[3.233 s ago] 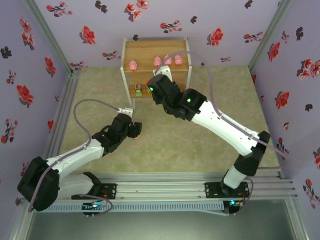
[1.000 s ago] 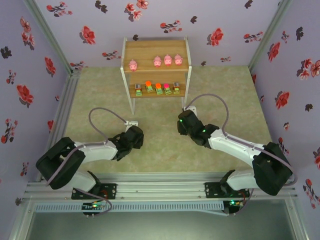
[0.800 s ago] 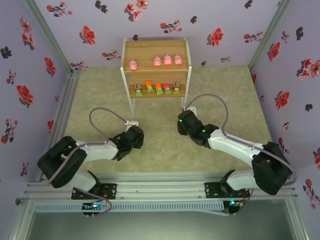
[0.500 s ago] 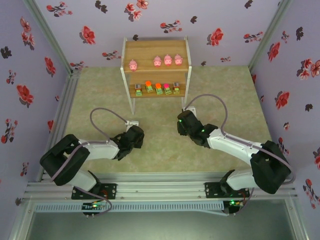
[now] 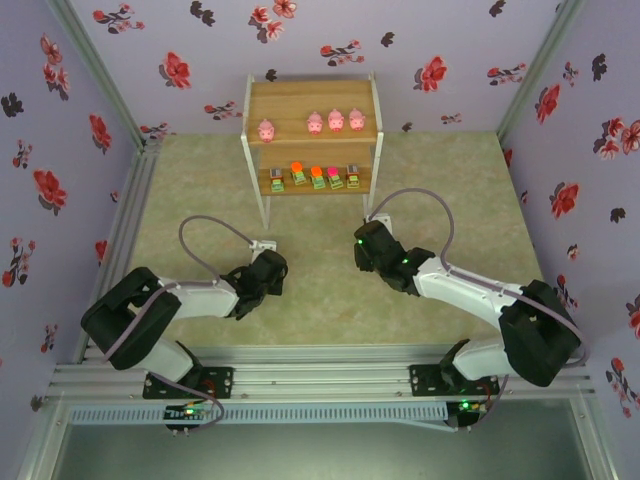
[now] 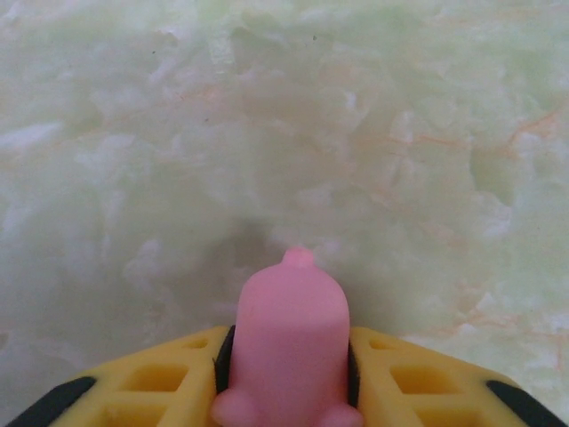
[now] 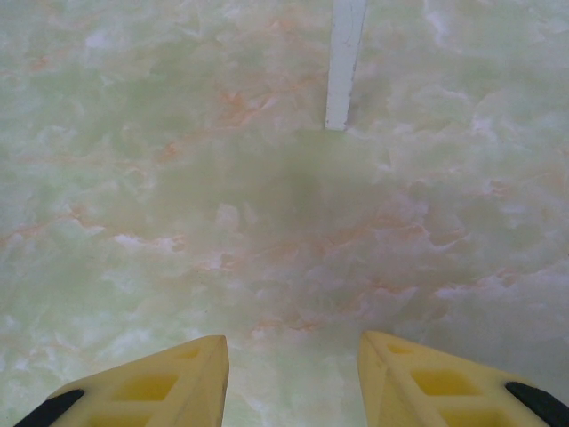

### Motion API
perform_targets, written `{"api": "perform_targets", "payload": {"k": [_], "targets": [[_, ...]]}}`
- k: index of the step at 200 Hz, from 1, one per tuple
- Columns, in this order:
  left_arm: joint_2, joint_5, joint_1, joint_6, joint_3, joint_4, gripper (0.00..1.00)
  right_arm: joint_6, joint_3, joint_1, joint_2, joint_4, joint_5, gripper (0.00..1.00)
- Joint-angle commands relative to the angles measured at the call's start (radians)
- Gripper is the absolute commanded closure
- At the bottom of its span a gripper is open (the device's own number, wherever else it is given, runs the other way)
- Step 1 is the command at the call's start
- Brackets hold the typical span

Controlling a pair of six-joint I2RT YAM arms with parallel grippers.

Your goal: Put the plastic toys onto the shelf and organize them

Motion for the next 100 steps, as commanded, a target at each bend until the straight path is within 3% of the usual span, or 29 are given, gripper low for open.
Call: {"api": "perform_targets", "payload": {"k": [1, 35, 100], "targets": [[-0.036, -0.001, 0.002, -0.016, 0.007, -0.041, 0.67, 0.003, 0.02, -0.007, 0.006, 0.0, 0.003, 0.79], [-0.112, -0.017, -0.018, -0.022, 0.044, -0.144, 0.72, 0.003, 0.021, -0.007, 0.0, -0.005, 0.006, 0.79], [-0.241, -0.115, -0.1, -0.009, 0.212, -0.393, 0.69, 0.002, 0.023, -0.006, -0.017, -0.015, 0.012, 0.79]]}}
